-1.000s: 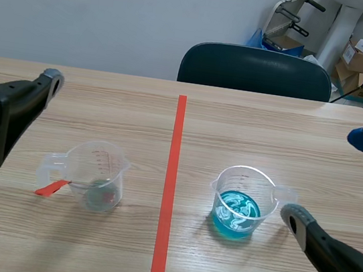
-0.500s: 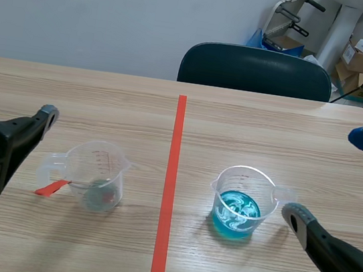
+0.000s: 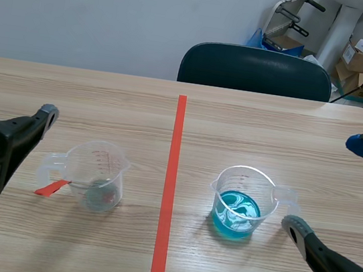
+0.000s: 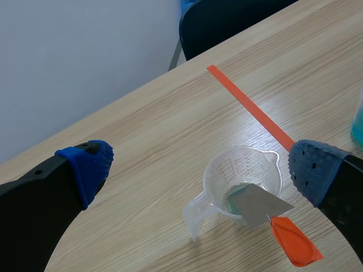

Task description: Do the redox reaction experiment

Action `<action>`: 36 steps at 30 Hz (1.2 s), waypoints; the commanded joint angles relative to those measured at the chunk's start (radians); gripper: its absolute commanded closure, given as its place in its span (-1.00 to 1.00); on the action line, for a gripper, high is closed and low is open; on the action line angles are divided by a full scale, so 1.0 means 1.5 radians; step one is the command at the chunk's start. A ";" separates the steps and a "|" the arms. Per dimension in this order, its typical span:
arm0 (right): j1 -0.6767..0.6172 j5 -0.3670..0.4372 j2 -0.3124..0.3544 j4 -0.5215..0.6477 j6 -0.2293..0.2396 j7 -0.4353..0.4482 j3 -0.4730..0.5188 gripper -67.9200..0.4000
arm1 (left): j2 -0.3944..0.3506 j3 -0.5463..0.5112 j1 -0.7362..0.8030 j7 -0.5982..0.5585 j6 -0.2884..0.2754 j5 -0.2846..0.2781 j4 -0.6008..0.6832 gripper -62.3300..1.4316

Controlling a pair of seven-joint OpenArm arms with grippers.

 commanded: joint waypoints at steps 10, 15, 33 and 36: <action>0.006 0.008 0.008 -0.001 0.000 0.010 0.001 -1.00 | 0.000 0.003 0.003 -0.079 -0.027 -0.004 0.005 -1.00; 0.006 0.008 0.008 -0.001 0.000 0.010 0.001 -1.00 | 0.000 0.003 0.003 -0.079 -0.026 -0.004 0.005 -1.00; 0.006 0.008 0.008 -0.001 0.000 0.010 0.001 -1.00 | 0.000 0.003 0.003 -0.075 -0.026 -0.004 0.005 -1.00; 0.006 0.008 0.008 -0.001 0.000 0.011 0.001 -1.00 | 0.000 0.003 0.003 -0.075 -0.026 -0.004 0.005 -1.00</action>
